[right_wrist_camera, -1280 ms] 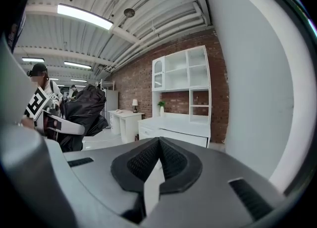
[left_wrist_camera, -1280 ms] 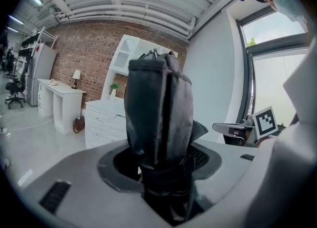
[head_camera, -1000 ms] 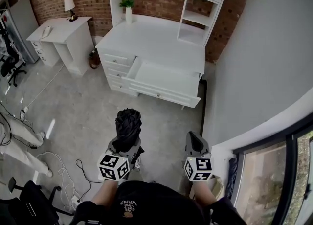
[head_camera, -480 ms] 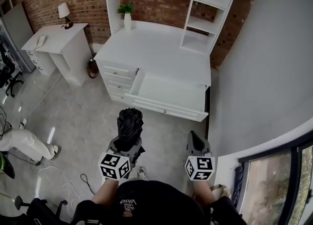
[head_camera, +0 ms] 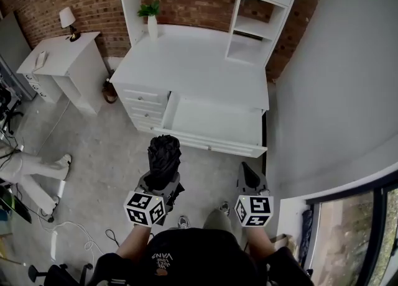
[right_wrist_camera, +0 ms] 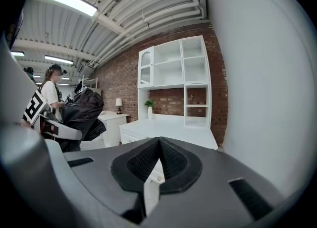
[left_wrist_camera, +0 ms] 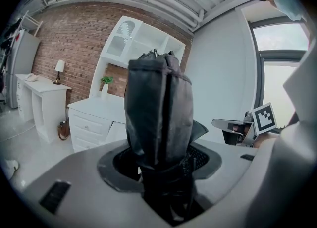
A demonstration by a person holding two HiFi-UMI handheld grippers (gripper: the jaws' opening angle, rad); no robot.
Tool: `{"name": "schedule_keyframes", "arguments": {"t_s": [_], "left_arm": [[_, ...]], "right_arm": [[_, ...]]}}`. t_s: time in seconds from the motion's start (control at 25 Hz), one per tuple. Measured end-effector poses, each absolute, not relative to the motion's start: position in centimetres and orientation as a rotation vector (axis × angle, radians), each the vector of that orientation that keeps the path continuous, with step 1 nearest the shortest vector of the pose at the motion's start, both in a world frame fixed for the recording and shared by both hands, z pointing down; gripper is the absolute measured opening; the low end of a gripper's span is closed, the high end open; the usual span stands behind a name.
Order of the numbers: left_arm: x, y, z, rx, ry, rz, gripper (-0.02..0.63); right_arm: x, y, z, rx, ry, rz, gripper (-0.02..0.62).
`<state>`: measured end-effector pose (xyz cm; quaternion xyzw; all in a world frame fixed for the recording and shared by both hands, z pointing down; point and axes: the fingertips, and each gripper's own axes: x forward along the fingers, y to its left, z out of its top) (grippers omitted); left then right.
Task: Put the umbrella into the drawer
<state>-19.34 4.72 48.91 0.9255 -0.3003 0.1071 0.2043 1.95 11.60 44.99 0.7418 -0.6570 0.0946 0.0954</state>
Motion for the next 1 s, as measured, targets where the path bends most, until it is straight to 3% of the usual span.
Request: {"name": "schedule_keyframes", "arguments": {"t_s": [1.0], "left_arm": [[0.9,-9.8,52.6,2.27,-1.211,0.184,0.233]], "right_arm": [[20.2,-7.8,48.5,1.725,-2.296,0.321,0.0]]}}
